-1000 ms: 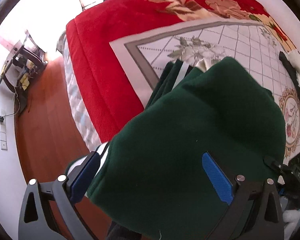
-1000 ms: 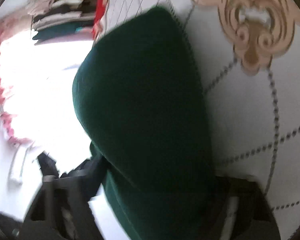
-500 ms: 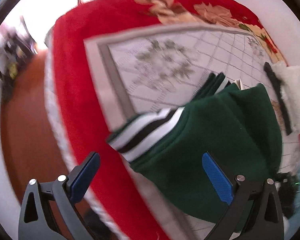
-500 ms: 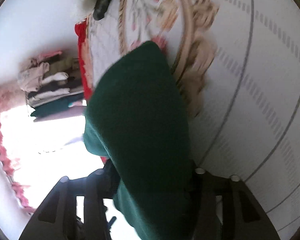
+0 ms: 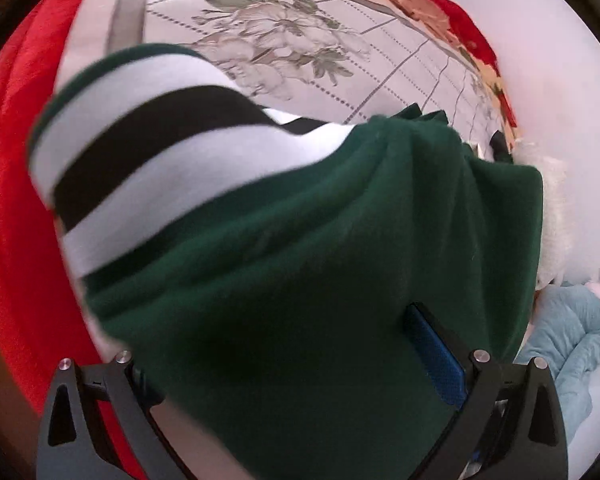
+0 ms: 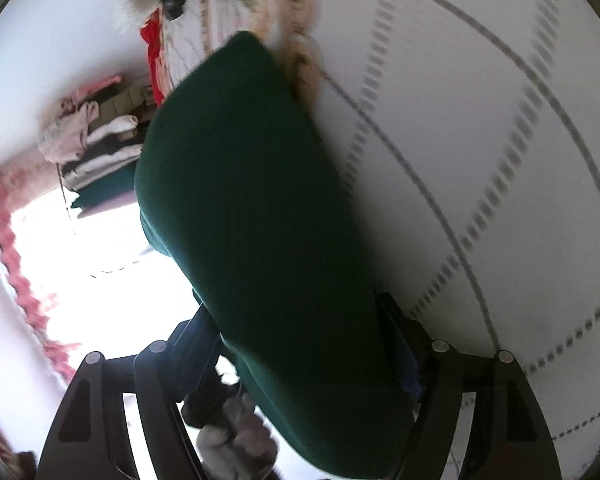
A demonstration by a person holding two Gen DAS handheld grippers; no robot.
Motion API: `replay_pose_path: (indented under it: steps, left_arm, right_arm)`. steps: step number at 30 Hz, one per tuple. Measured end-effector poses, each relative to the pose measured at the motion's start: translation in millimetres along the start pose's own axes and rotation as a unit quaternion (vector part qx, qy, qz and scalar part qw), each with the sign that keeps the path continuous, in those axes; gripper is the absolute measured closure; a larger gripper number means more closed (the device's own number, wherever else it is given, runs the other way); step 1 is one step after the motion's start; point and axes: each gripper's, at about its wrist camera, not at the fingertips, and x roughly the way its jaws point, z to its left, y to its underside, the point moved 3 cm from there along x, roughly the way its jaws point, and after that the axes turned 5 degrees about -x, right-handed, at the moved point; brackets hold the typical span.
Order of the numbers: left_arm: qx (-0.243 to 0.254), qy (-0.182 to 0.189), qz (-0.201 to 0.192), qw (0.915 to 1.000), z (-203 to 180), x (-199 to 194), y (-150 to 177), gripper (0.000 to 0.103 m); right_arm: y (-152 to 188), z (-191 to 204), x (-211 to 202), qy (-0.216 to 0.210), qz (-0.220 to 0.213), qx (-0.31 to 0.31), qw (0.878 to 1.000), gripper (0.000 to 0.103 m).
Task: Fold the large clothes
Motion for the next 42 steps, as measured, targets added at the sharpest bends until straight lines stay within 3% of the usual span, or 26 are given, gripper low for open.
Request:
replay_pose_path:
  steps: [4, 9, 10, 13, 14, 17, 20, 23, 25, 26, 27, 29, 32, 33, 34, 35, 36, 37, 39, 42]
  left_arm:
    - [0.005, 0.016, -0.018, 0.9997, -7, 6, -9, 0.000]
    - [0.009, 0.033, -0.043, 0.9985, -14, 8, -19, 0.001]
    - [0.008, 0.037, -0.051, 0.9980, -15, 8, -22, 0.006]
    - [0.015, 0.045, -0.078, 0.9959, -22, 3, -28, 0.042]
    - [0.018, 0.044, -0.087, 0.9951, -25, 0, -32, 0.051]
    - [0.011, 0.054, -0.091, 0.9943, -33, -5, -42, 0.064]
    - [0.013, 0.064, -0.081, 0.9945, -37, -17, -34, 0.067]
    - [0.008, 0.068, -0.060, 0.9959, -33, -21, -9, 0.067]
    - [-0.007, 0.068, -0.047, 0.9965, -25, -13, 4, 0.066]
    - [-0.015, 0.074, -0.048, 0.9960, -20, -10, 7, 0.063]
    - [-0.021, 0.082, -0.054, 0.9950, -17, -6, 7, 0.058]
    - [-0.032, 0.097, -0.047, 0.9936, -15, 4, 0, 0.033]
    - [-0.037, 0.117, -0.054, 0.9909, -18, 14, -10, 0.026]
    - [-0.028, 0.116, -0.061, 0.9910, -23, 15, -14, 0.026]
    - [-0.020, 0.111, -0.070, 0.9912, -28, 15, -19, 0.035]
    - [-0.016, 0.104, -0.079, 0.9913, -33, 13, -23, 0.053]
    - [-0.015, 0.107, -0.082, 0.9908, -36, 10, -26, 0.059]
    - [-0.011, 0.108, -0.083, 0.9906, -42, 7, -29, 0.065]
    - [-0.001, 0.104, -0.089, 0.9906, -55, -5, -36, 0.069]
    - [0.013, 0.102, -0.101, 0.9896, -79, -22, -48, 0.072]
  right_arm:
    - [18, -21, 2, -0.038, 0.025, 0.021, 0.999, 0.023]
    - [21, -25, 40, -0.077, 0.061, 0.013, 0.995, 0.021]
    - [19, -21, 49, -0.072, 0.071, 0.008, 0.995, 0.019]
    - [17, -1, 74, -0.046, 0.082, -0.024, 0.995, 0.022]
    - [17, 2, 77, -0.041, 0.071, -0.028, 0.996, 0.038]
    - [17, 5, 78, -0.052, 0.020, 0.007, 0.998, 0.061]
    - [23, 18, 65, -0.062, -0.003, 0.010, 0.998, 0.065]
    - [25, 18, 50, -0.058, 0.004, -0.004, 0.998, 0.064]
    - [23, 6, 44, -0.041, 0.027, -0.006, 0.999, 0.052]
    - [16, 2, 49, -0.024, 0.037, -0.008, 0.999, 0.043]
    - [12, 0, 53, -0.010, 0.048, -0.017, 0.999, 0.043]
    - [8, -5, 63, -0.024, 0.073, -0.020, 0.997, 0.038]
    - [3, -2, 77, -0.037, 0.100, -0.013, 0.994, 0.035]
    - [1, 0, 82, -0.040, 0.104, -0.008, 0.994, 0.034]
    - [0, 2, 85, -0.041, 0.103, -0.005, 0.994, 0.034]
    - [-1, 4, 88, -0.042, 0.093, -0.005, 0.995, 0.036]
    - [0, 9, 89, -0.040, 0.068, -0.011, 0.997, 0.040]
    - [1, 13, 89, -0.038, 0.051, -0.018, 0.998, 0.052]
    - [4, 28, 87, -0.032, 0.007, -0.036, 0.999, 0.063]
    - [10, 56, 83, -0.031, -0.026, -0.059, 0.997, 0.070]
